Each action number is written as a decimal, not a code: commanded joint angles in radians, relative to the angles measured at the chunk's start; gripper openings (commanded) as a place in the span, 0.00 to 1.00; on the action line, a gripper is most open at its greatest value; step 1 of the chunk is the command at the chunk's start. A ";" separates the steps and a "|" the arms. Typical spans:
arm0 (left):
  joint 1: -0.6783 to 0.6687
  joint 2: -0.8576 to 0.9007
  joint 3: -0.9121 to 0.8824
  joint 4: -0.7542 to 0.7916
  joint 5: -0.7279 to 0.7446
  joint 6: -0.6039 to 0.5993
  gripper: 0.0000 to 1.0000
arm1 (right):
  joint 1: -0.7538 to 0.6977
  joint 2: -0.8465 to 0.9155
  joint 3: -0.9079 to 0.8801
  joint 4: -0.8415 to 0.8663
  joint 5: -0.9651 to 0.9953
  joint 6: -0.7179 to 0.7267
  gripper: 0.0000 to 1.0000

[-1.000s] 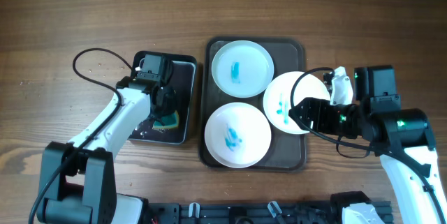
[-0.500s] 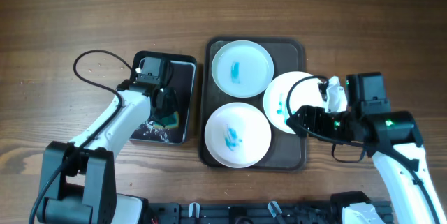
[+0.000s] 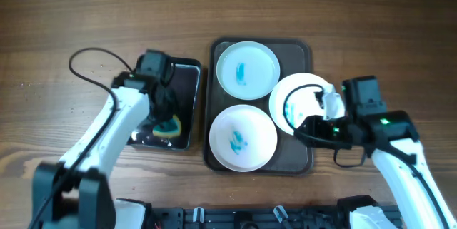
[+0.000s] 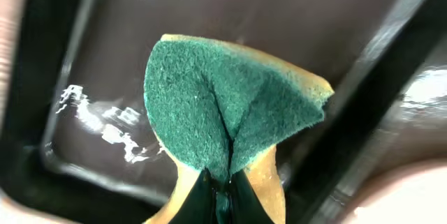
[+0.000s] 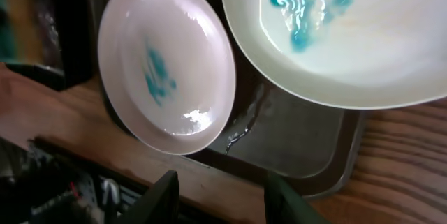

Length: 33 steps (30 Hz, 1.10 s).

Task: Clean dirty plates on tray and stack at the side

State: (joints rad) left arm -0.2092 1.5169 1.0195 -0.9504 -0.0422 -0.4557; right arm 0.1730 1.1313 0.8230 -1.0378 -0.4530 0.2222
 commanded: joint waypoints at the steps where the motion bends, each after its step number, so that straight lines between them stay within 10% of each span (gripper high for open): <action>1: 0.002 -0.106 0.113 -0.056 0.092 0.008 0.04 | 0.090 0.110 -0.006 0.040 0.072 0.014 0.40; 11: -0.002 -0.186 0.114 -0.097 0.289 0.007 0.04 | 0.163 0.396 -0.007 0.264 0.098 0.069 0.49; 21: -0.103 -0.153 0.114 -0.056 0.232 -0.002 0.04 | 0.257 0.489 -0.065 0.444 0.139 0.193 0.18; 33: -0.127 -0.126 0.114 -0.056 0.232 0.005 0.04 | 0.272 0.333 -0.053 0.382 0.174 0.218 0.30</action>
State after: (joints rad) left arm -0.3321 1.3903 1.1252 -1.0103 0.1993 -0.4541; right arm 0.4374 1.5661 0.7708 -0.6403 -0.3088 0.4267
